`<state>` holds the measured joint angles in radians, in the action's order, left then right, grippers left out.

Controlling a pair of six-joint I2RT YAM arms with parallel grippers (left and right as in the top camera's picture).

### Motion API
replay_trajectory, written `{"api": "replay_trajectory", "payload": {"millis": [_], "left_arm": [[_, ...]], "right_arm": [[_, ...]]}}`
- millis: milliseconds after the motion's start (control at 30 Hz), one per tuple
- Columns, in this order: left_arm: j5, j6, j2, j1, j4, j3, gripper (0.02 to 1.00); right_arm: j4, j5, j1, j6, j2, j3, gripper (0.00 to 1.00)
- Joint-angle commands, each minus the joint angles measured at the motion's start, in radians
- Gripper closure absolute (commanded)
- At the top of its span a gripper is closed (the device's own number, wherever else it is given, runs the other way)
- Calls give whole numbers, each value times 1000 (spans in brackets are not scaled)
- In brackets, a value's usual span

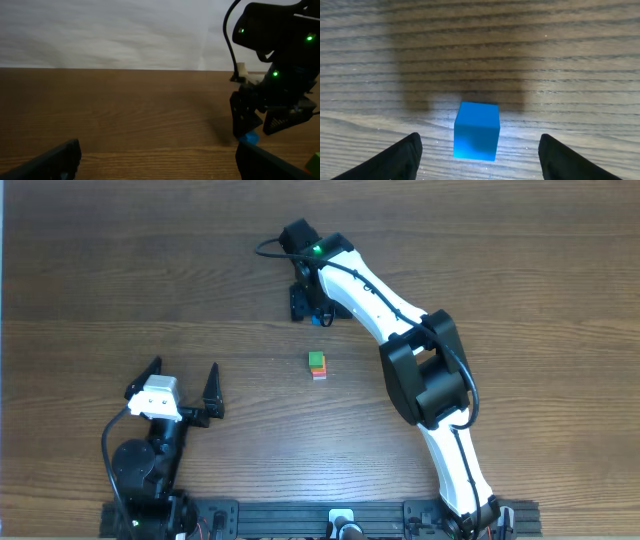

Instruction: Stack Cubes

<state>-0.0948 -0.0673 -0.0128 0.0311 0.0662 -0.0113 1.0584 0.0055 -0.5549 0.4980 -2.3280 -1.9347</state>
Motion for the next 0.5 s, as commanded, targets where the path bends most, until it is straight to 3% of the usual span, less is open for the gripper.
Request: {"api": "replay_trajectory", "payload": {"millis": [33, 300, 500], "left_arm": [[-10, 15, 6, -5, 1, 5, 18], [-10, 15, 6, -5, 1, 5, 18], [-10, 15, 6, -5, 1, 5, 20]], "right_arm": [[-4, -9, 2, 1, -24, -12, 316], [-5, -9, 2, 1, -24, -12, 544], [-5, -9, 0, 1, -24, -12, 588]]}}
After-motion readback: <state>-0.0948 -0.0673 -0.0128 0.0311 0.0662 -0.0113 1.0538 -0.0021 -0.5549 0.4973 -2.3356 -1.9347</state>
